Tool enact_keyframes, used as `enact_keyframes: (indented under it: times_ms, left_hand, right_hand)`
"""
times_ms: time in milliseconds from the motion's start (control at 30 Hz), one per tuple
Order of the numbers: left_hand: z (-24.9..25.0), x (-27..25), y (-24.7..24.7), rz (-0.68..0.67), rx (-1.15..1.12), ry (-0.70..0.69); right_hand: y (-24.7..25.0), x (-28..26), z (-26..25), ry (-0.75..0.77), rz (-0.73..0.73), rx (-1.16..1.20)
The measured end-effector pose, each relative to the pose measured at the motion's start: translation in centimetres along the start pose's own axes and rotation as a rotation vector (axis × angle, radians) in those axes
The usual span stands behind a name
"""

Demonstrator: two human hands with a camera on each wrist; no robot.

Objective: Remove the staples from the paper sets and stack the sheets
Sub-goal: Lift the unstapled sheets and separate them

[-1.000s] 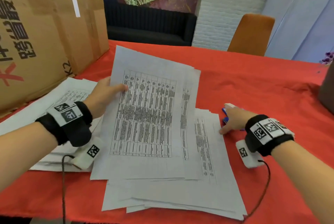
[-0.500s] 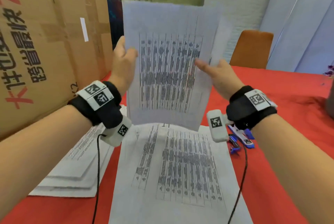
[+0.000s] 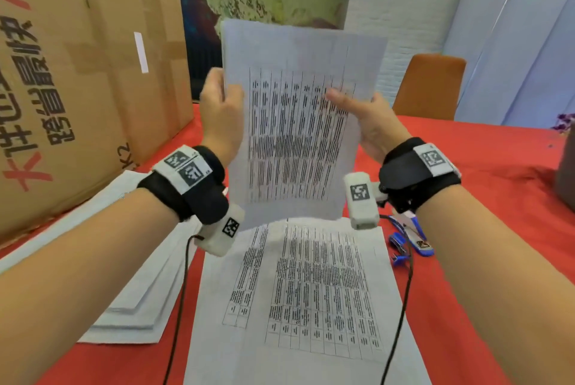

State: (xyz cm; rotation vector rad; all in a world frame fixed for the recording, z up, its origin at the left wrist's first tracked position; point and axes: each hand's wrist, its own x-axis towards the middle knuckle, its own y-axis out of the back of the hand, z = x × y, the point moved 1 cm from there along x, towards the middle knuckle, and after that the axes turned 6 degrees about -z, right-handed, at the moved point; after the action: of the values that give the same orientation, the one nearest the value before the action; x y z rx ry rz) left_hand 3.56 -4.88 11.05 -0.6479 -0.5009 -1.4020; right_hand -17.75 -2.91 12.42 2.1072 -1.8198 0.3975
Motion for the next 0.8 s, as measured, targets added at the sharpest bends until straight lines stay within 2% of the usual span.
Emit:
enact_keyframes:
  times_ms: [133, 300, 400, 467, 533, 600, 633, 667, 700, 800]
  left_hand:
    - [-1.7, -1.1, 1.4, -0.071, 0.075, -0.032]
    - [-0.5, -1.3, -0.1, -0.113, 0.307, -0.301]
    - [-0.2, -0.7, 0.1, -0.126, 0.455, -0.341]
    - [-0.6, -0.6, 0.6, -0.065, 0.434, -0.317]
    - [-1.7, -0.7, 1.4, 0.043, 0.253, -0.256]
    - [-3.2, -1.4, 1.7, 0.077, 0.115, -0.066]
    - [-4.0, -1.8, 1.6, 0.052, 0.097, 0.047]
    - [-4.5, -2.3, 1.2, 0.016, 0.11, 0.127]
    - [-4.7, -2.5, 0.8, -0.012, 0.13, 0.144]
    - [-3.4, -1.9, 0.1, 0.047, 0.102, 0.046]
  right_hand:
    - [1.3, -0.9, 2.6, -0.092, 0.008, -0.018]
    - [0.5, 0.4, 1.7, 0.111, 0.239, -0.19]
    - [0.2, 1.0, 1.3, 0.169, 0.212, -0.282]
    - [0.5, 0.6, 2.0, 0.129, 0.216, -0.208]
    - [0.9, -0.1, 3.6, 0.004, 0.223, -0.102]
    - [0.7, -1.3, 5.5, -0.12, 0.185, -0.09]
    - [0.3, -1.8, 6.2, -0.139, 0.13, -0.093]
    - [-0.3, -2.2, 6.7, -0.132, 0.086, -0.089]
    - [-1.0, -2.4, 6.4, -0.108, 0.076, -0.069]
    - [-2.1, -1.6, 4.1, 0.034, 0.168, -0.043]
